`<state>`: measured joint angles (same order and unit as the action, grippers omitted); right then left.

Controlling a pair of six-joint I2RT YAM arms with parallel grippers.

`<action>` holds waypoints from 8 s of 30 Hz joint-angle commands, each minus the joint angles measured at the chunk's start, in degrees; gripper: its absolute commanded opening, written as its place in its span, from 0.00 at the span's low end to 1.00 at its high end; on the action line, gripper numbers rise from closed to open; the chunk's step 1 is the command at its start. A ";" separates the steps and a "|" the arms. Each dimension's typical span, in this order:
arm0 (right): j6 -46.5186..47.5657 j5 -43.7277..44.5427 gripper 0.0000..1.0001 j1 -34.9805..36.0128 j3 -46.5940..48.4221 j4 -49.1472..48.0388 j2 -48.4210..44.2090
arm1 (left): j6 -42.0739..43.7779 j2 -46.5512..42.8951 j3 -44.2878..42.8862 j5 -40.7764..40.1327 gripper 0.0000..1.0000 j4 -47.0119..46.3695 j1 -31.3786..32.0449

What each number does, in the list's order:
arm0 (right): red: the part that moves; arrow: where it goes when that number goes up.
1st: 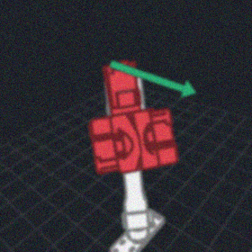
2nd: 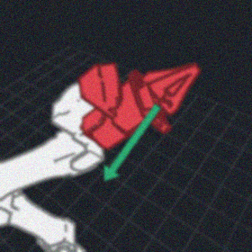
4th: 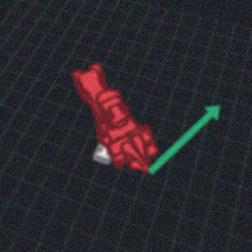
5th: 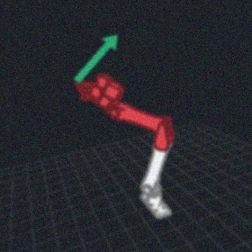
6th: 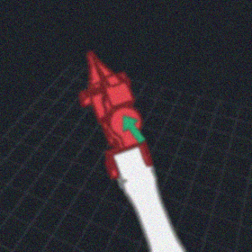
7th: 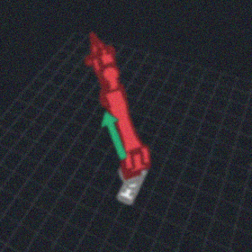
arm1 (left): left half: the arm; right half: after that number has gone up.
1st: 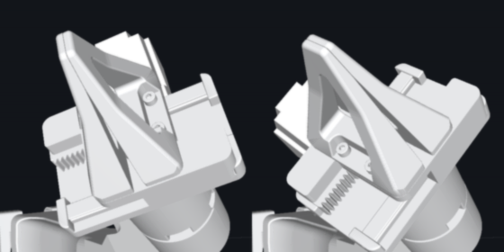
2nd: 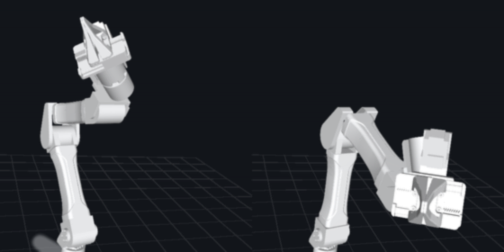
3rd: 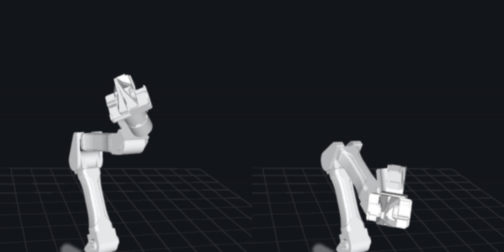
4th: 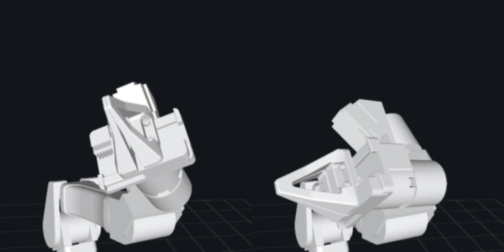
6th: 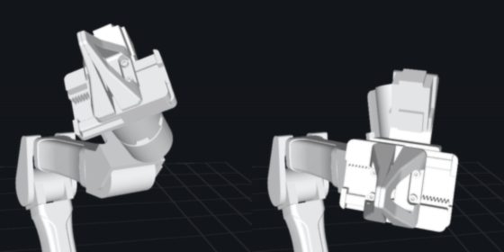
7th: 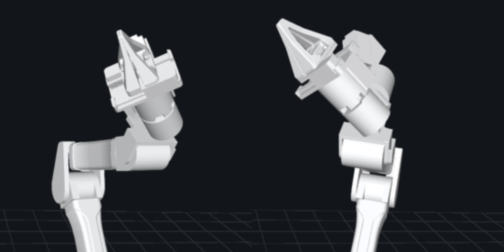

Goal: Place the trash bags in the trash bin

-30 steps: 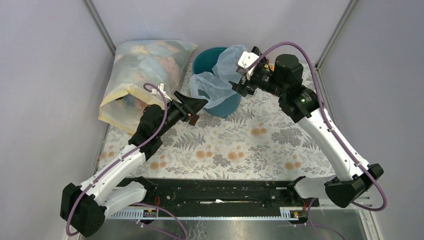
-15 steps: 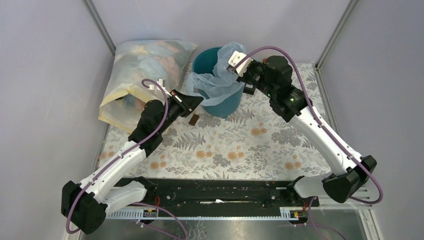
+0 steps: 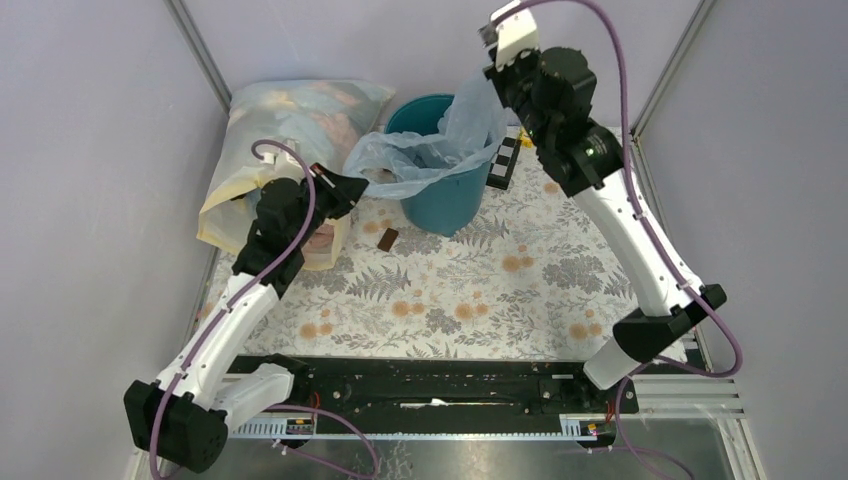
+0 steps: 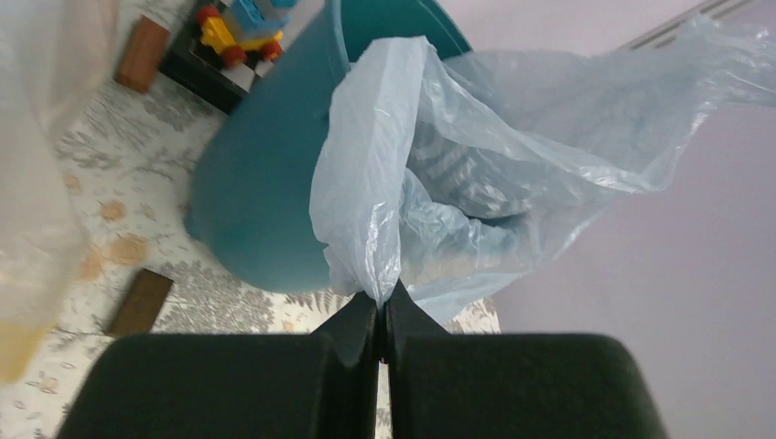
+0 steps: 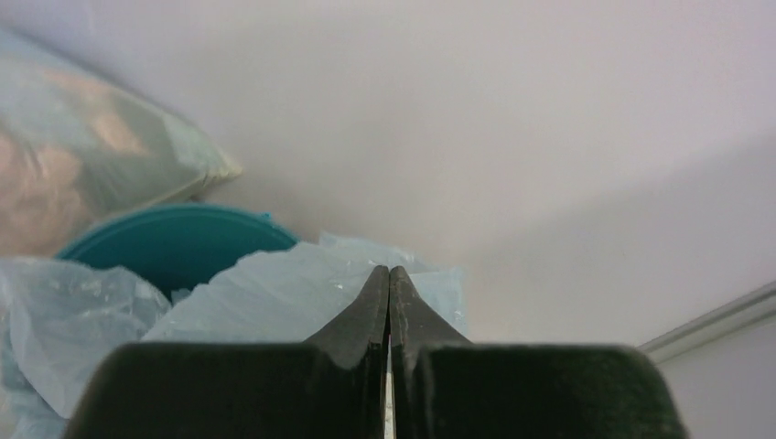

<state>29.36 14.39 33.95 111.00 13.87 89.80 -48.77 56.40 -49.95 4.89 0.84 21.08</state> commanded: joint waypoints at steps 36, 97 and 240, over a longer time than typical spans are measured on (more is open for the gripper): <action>-18.48 -8.36 1.00 -8.92 -18.93 11.84 -23.79 | 11.25 16.85 -35.77 39.44 0.00 10.82 -15.63; -34.88 -18.73 0.85 -19.17 0.51 17.67 0.82 | 15.22 16.33 -29.83 26.62 0.00 19.25 -18.07; -36.76 -17.52 0.87 -14.46 -15.62 7.80 2.56 | 9.02 37.94 -30.34 16.81 0.01 5.37 -12.83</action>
<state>-7.68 2.92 20.56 88.31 19.86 87.74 -39.13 92.16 -76.75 23.66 10.02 8.32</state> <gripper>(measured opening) 0.836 0.004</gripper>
